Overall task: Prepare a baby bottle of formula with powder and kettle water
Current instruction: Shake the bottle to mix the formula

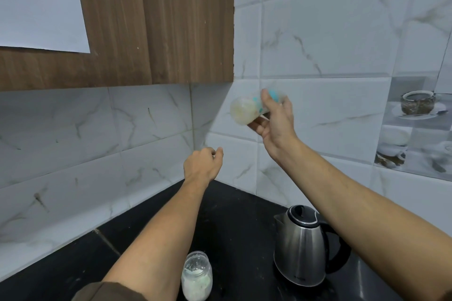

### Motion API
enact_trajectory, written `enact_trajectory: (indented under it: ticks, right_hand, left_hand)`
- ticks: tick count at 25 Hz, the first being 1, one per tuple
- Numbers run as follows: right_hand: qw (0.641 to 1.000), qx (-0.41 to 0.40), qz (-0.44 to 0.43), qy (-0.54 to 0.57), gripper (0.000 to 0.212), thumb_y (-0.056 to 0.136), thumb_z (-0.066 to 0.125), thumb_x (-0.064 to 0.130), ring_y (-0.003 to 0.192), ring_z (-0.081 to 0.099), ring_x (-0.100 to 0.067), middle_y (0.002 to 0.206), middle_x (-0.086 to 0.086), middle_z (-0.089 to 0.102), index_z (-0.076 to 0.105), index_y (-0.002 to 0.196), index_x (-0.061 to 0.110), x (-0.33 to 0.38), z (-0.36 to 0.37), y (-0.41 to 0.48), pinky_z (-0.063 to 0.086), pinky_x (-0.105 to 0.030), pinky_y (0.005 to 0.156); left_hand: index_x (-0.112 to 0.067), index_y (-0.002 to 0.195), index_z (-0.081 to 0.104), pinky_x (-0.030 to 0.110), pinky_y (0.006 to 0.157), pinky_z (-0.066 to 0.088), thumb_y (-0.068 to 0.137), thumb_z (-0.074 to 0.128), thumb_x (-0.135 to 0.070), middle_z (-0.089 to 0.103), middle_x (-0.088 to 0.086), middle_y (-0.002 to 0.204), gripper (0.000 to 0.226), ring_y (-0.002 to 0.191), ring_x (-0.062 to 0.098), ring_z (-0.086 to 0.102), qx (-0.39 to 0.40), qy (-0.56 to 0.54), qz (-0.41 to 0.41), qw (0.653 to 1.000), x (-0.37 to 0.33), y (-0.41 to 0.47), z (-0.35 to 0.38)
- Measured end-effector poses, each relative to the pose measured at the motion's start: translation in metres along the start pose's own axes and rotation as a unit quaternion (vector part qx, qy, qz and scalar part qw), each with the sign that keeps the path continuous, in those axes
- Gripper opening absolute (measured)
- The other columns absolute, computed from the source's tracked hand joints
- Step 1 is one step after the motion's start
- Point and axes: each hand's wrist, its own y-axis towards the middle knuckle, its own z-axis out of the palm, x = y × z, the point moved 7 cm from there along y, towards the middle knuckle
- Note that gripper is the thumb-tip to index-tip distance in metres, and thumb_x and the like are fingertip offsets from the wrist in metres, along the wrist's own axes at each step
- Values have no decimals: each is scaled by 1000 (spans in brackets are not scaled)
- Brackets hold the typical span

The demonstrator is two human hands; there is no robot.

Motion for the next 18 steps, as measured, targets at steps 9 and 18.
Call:
enact_trajectory:
  ticks: [9, 18]
  right_hand:
    - [995, -68, 32, 62, 58, 97, 74, 38, 93, 77, -30, 135, -20, 64, 51, 144, 13, -6, -26, 18, 64, -37, 67]
    - [976, 194, 36, -91, 44, 94, 71, 42, 99, 73, -32, 121, -14, 70, 60, 131, 21, -4, 26, -2, 61, -46, 82]
  left_hand:
    - [-15, 78, 65, 34, 68, 49, 107, 34, -51, 67, 3, 72, 56, 73, 26, 63, 0, -2, 4, 1000, -6, -2, 9]
    - [-20, 70, 56, 35, 69, 54, 107, 35, -51, 60, 0, 66, 53, 71, 24, 63, 2, -1, 14, 1000, -16, 1, 10]
